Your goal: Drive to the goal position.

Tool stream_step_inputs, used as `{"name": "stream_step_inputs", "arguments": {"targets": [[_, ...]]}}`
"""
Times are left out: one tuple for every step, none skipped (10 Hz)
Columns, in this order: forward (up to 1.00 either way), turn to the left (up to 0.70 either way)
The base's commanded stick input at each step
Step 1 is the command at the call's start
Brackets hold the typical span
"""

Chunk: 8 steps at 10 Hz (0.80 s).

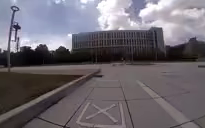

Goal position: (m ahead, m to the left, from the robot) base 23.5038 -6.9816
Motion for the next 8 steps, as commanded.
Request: {"name": "stream_step_inputs", "arguments": {"targets": [[0.05, 0.0], [0.05, 0.0], [0.05, 0.0], [0.06, 0.0], [0.05, 0.0], [0.06, 0.0], [0.05, 0.0], [0.06, 0.0]]}}
